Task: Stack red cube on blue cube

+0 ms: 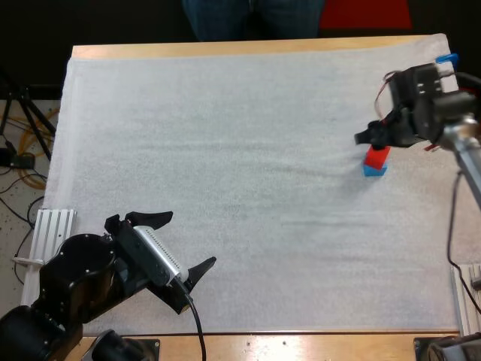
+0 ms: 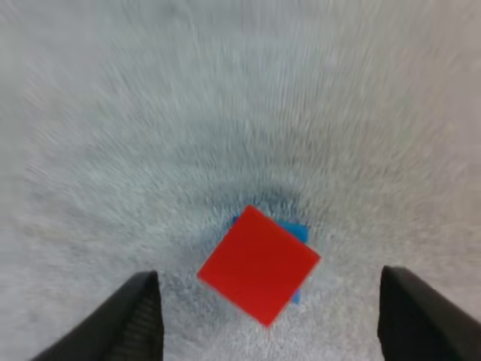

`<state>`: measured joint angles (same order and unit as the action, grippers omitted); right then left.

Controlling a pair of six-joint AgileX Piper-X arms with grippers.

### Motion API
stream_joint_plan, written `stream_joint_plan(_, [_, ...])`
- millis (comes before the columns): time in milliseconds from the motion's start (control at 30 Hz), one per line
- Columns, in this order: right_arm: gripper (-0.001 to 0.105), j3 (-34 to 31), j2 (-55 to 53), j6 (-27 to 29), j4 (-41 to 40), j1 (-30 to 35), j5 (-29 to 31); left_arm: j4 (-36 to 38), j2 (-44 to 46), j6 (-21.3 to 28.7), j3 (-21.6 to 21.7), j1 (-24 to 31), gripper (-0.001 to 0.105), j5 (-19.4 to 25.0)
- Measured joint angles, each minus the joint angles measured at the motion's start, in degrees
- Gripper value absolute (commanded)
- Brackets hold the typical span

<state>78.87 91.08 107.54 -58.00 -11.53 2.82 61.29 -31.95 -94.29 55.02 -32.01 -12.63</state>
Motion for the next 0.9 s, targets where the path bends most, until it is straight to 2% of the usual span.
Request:
stream_joint_plan(200, [0.058,0.00,-9.53,0.00,1.10,0.00,0.00,0.00,0.00,0.00,0.00,0.00,0.087,0.87])
stream_joint_plan(333, [0.058,0.00,-13.92,0.00,3.15,0.00,0.00,-0.85,0.00,0.00,0.00,1.50,0.087,6.14])
stream_joint_plan(500, [0.058,-0.83,-18.22,-1.14,5.13,0.00,0.00,-3.21,0.00,0.00,0.00,10.09,0.087,6.88])
stream_joint_plan(667, [0.058,-5.38,-24.52,-1.53,6.48,0.00,0.00,-3.35,0.00,2.93,0.00,23.31,0.087,5.32])
stream_joint_plan(767, [0.058,-7.97,-28.09,-1.69,6.67,0.42,0.71,-4.62,0.00,2.87,0.00,28.35,0.087,3.91])
stream_joint_plan(900, [0.058,-10.97,-32.73,-2.09,6.82,3.69,-0.10,-5.16,0.42,2.87,0.34,30.62,0.087,3.35])
